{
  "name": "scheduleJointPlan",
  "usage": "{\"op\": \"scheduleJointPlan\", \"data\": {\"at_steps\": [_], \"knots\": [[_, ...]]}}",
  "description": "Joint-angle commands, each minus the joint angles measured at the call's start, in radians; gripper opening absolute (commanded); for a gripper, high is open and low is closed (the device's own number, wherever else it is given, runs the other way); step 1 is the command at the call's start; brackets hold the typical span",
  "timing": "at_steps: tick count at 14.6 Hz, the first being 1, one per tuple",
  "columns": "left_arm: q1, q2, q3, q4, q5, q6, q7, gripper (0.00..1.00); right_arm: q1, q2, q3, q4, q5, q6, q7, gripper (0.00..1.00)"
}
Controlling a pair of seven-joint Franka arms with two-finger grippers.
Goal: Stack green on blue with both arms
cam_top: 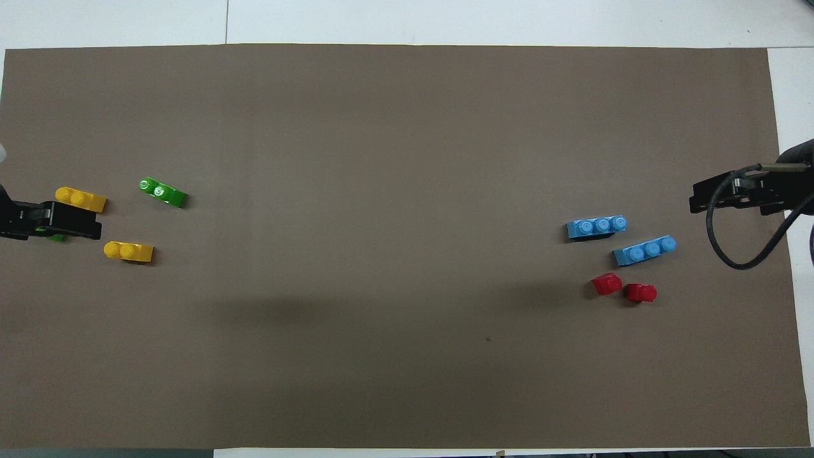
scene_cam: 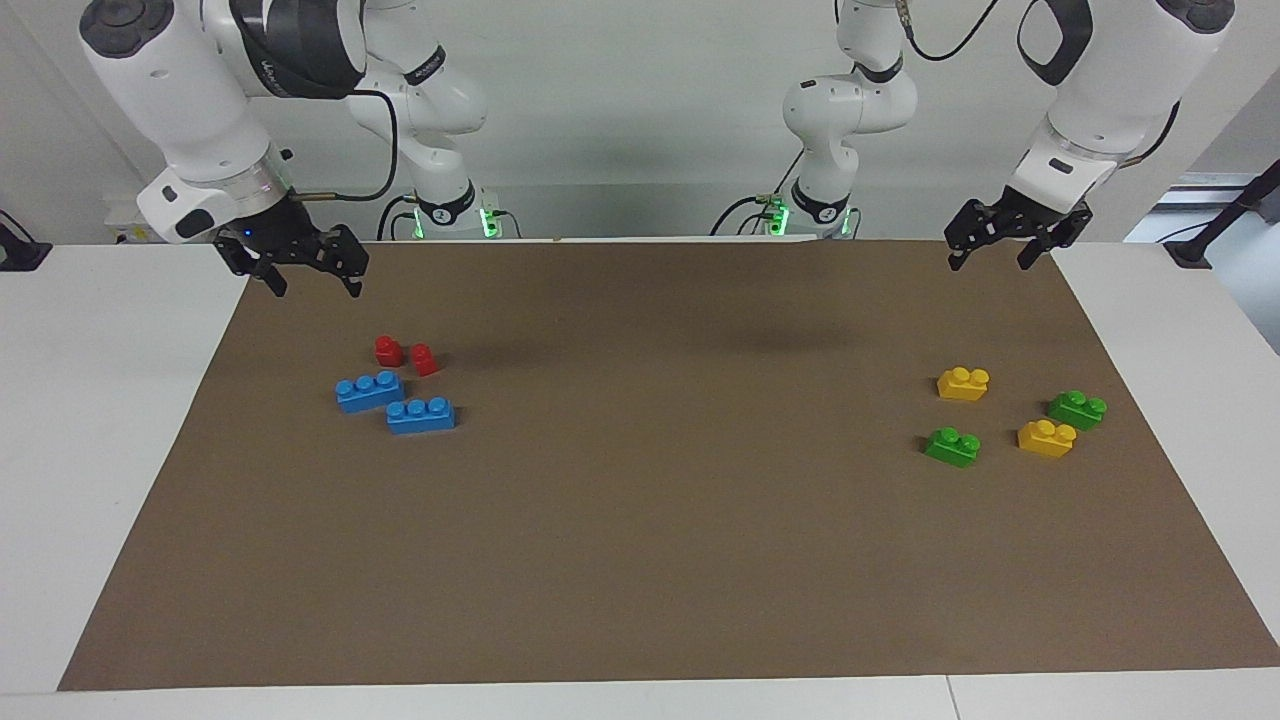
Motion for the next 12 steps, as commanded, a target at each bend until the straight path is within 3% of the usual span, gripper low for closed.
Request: {"op": "scheduleJointPlan", "data": {"at_steps": [1, 5, 7, 10, 12], "knots": [[-0.001, -0.011, 0.003, 0.001, -0.015, -0.008, 0.011, 1.0, -0.008, 0.0, 0.009, -0.009, -0.003, 0.071, 0.166, 1.0], [-0.001, -0.013, 0.003, -0.005, -0.015, -0.005, 0.005, 1.0, -0.019, 0.076, 0.008, -0.006, 0.02, 0.137, 0.537, 1.0], [-0.001, -0.028, 0.005, -0.035, -0.015, 0.022, -0.001, 1.0, -0.025, 0.112, 0.0, 0.0, 0.101, 0.152, 0.759, 1.0], [-0.001, -0.054, 0.003, -0.11, -0.015, 0.122, -0.209, 1.0, -0.057, 0.158, 0.0, -0.006, 0.242, 0.169, 1.093, 1.0], [-0.004, -0.045, 0.002, -0.132, -0.016, 0.18, -0.405, 1.0, -0.066, 0.188, 0.0, -0.009, 0.27, 0.192, 1.185, 1.0]]}}
